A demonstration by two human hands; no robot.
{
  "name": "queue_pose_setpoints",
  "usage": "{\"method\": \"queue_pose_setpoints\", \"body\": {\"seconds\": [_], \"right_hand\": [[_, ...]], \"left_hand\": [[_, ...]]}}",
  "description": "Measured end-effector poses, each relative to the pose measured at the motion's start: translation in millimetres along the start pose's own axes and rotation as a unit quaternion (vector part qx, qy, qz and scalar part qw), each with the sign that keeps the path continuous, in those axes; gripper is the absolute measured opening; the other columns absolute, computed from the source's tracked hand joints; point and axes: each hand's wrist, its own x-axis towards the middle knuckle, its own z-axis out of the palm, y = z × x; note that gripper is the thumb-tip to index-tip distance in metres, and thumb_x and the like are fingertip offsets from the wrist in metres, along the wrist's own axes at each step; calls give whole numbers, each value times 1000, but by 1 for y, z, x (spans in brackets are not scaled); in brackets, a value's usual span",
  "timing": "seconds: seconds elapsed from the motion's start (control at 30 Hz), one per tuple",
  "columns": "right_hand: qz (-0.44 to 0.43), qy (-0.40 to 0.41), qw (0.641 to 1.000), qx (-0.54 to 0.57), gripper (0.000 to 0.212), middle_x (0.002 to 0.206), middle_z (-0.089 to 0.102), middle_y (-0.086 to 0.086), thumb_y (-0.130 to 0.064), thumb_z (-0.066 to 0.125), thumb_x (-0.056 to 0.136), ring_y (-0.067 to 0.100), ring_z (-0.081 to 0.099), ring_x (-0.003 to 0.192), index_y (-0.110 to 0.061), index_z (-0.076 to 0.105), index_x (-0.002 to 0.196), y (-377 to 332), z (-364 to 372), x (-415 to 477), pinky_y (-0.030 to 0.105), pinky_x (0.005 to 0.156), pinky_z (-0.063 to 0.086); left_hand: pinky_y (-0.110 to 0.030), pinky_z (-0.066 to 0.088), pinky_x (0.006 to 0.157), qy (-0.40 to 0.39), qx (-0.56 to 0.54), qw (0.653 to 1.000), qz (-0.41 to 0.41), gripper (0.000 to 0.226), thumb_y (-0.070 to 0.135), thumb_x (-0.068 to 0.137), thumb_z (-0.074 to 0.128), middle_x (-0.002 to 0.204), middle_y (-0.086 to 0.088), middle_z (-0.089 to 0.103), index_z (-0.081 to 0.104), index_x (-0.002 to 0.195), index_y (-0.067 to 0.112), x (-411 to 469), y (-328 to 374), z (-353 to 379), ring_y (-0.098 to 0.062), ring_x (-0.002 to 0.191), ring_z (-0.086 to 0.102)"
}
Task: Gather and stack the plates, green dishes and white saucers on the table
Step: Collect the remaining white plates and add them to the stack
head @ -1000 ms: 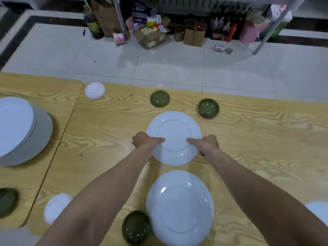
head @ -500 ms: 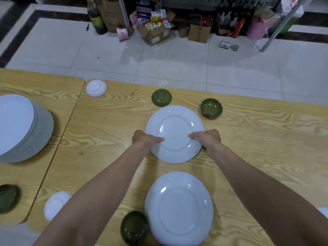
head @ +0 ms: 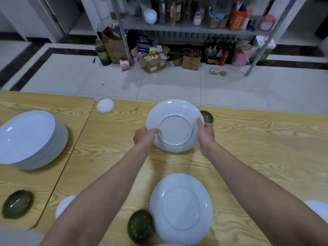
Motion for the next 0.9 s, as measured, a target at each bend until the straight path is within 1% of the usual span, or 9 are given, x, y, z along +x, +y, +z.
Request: {"method": "queue_pose_setpoints", "body": {"seconds": [0.07, 0.17, 0.23, 0.33, 0.43, 0.53, 0.7, 0.8, 0.9], "right_hand": [[3, 12, 1000, 22, 54, 107, 56, -2, -57, 44, 97, 18, 53, 89, -14, 49, 129, -4, 0, -7, 30, 68, 39], [21, 14, 997, 78, 54, 116, 55, 1, -59, 39, 99, 23, 52, 105, -16, 48, 131, -6, -2, -17, 37, 89, 43], [29, 26, 991, 130, 46, 116, 54, 4, -47, 42, 103, 23, 52, 107, -11, 54, 129, -8, -5, -22, 40, 101, 43], [19, 31, 983, 177, 18, 106, 55, 8, -14, 47, 100, 20, 51, 93, -7, 62, 109, -5, -12, -30, 32, 83, 45], [-8, -5, 994, 105, 28, 94, 61, 10, 9, 40, 88, 20, 52, 81, 1, 65, 96, 8, -23, -38, 31, 71, 44], [-28, -29, 998, 42, 33, 92, 67, 6, 10, 40, 84, 21, 55, 81, -2, 68, 96, 19, -29, -48, 32, 70, 46], [-54, -57, 997, 9, 52, 88, 71, -5, 11, 42, 82, 14, 59, 83, -31, 73, 82, 34, -23, -60, 26, 69, 51], [-27, -57, 998, -16, 52, 86, 72, -11, 11, 45, 82, 16, 64, 85, -34, 71, 78, 44, -14, -59, 35, 81, 57], [-11, -48, 997, -52, 53, 96, 76, -2, 14, 46, 79, 18, 62, 82, -33, 70, 77, 53, -6, -54, 46, 87, 57]], "left_hand": [[-31, 46, 72, 8, -35, 999, -13, 19, 25, 80, 68, 93, -1, 68, 70, 93, 12, -8, 6, -4, -22, 83, 59], [-36, 44, 78, -24, -130, 991, -24, 20, 24, 89, 54, 92, -5, 58, 65, 96, 8, -18, 13, -9, -22, 79, 51], [-34, 46, 75, -39, -156, 987, -12, 19, 26, 96, 50, 89, -5, 57, 59, 89, 11, -23, 17, -12, -21, 71, 51], [-36, 55, 80, -53, -188, 981, 3, 18, 16, 101, 49, 93, -8, 61, 59, 94, 4, -27, 17, -19, -23, 71, 61], [-36, 58, 82, -78, -105, 990, 46, 29, -4, 91, 49, 85, -1, 73, 72, 84, 11, -28, 6, -31, -24, 82, 67], [-40, 57, 89, -57, -32, 995, 81, 48, -14, 84, 49, 85, 9, 71, 72, 77, 27, -29, -11, -41, -21, 91, 66], [-44, 56, 94, -36, -22, 997, 59, 48, -14, 85, 49, 90, 10, 73, 75, 88, 26, -15, -40, -58, -22, 98, 68], [-44, 56, 94, -23, -15, 999, 44, 50, -16, 80, 49, 92, 6, 75, 75, 84, 26, -4, -55, -67, -24, 101, 69], [-46, 55, 96, -14, -12, 999, 26, 49, -16, 77, 50, 99, 2, 75, 77, 96, 20, 8, -68, -70, -24, 102, 69]]}}
